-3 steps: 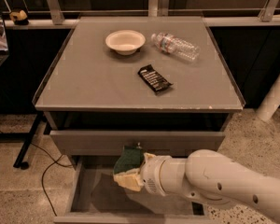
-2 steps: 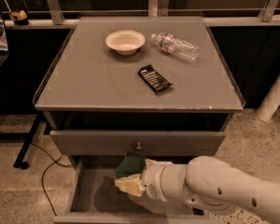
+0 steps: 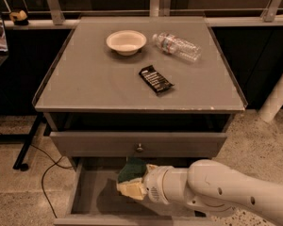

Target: Place sponge into middle drawer

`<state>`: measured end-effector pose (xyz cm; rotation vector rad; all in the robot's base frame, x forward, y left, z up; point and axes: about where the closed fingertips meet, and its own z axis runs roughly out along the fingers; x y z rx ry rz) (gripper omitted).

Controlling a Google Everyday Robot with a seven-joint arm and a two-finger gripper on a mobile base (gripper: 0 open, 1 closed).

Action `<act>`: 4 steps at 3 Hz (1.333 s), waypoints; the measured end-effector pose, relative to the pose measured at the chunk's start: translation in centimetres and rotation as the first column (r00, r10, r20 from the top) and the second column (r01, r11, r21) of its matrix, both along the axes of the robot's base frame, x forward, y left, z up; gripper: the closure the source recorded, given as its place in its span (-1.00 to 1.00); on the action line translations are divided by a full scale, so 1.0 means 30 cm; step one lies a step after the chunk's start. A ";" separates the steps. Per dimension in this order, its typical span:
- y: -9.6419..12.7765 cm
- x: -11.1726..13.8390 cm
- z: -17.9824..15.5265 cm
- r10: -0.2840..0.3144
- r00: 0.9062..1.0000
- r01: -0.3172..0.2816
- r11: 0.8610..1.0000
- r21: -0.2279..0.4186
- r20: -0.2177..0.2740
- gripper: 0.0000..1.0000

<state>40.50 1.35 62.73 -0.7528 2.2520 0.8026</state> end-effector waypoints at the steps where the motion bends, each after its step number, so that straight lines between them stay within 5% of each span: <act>1: 0.000 0.000 0.000 0.000 1.000 0.000 1.000 0.001 0.000 1.00; 3: -0.017 0.039 -0.108 -0.044 0.999 0.044 0.999 -0.005 0.026 1.00; 4: -0.042 0.062 -0.232 -0.040 0.999 0.040 0.998 0.052 -0.004 1.00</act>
Offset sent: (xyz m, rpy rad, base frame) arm 0.0100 -0.0010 -0.0351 -0.0374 -0.0282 -0.0438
